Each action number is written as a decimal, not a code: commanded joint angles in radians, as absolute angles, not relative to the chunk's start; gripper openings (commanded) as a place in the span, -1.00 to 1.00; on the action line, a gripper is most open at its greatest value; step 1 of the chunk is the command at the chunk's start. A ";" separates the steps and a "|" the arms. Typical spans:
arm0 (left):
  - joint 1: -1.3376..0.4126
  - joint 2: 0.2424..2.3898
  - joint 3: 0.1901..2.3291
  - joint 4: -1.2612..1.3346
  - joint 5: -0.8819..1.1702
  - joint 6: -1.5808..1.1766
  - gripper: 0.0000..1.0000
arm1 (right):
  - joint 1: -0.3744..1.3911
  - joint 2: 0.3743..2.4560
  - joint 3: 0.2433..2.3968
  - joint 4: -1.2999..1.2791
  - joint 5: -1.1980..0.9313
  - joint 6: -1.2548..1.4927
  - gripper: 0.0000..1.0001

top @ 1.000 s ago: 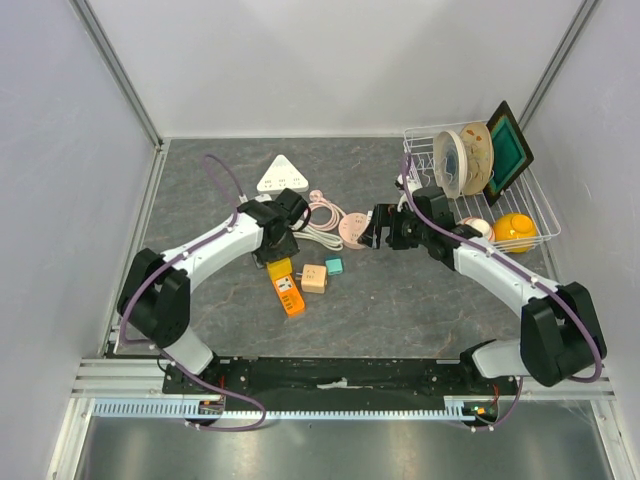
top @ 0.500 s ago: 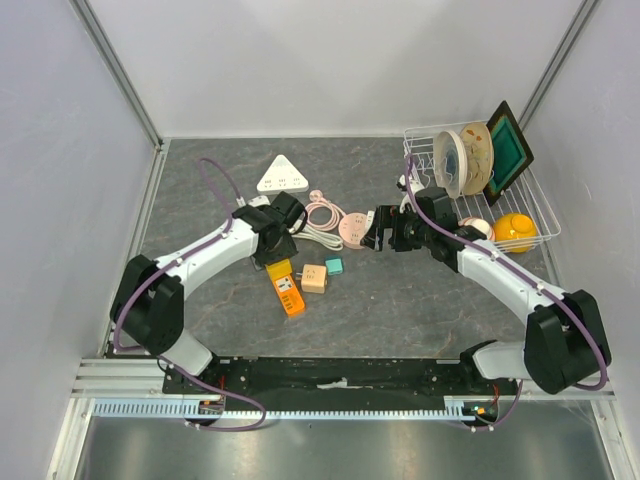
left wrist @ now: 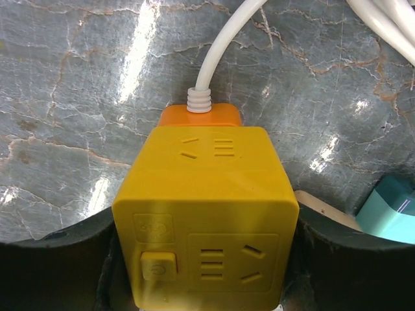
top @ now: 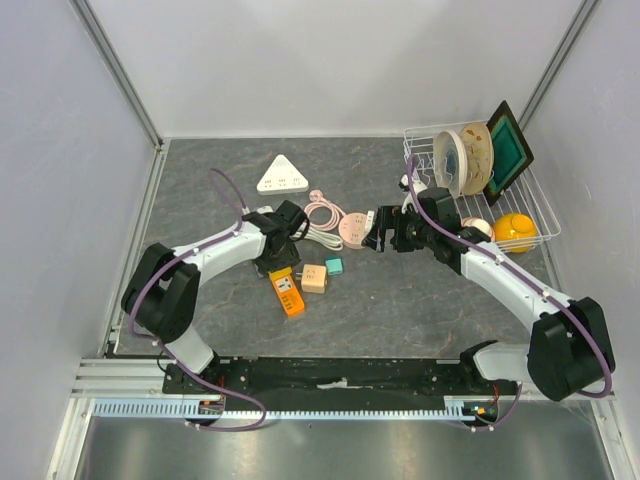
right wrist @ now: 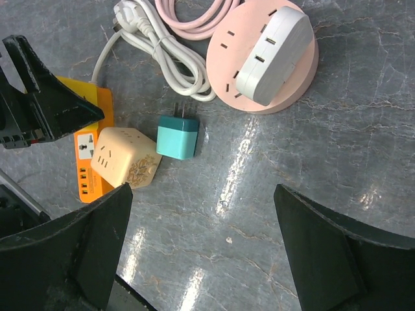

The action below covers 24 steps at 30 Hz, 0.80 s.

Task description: Insert the plug

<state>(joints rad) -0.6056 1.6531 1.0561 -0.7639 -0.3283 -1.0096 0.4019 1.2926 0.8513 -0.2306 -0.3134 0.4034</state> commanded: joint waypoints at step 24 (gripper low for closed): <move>-0.192 1.418 1.057 -0.784 -0.348 -0.515 0.99 | 0.399 1.266 0.853 -0.252 -0.311 0.361 0.96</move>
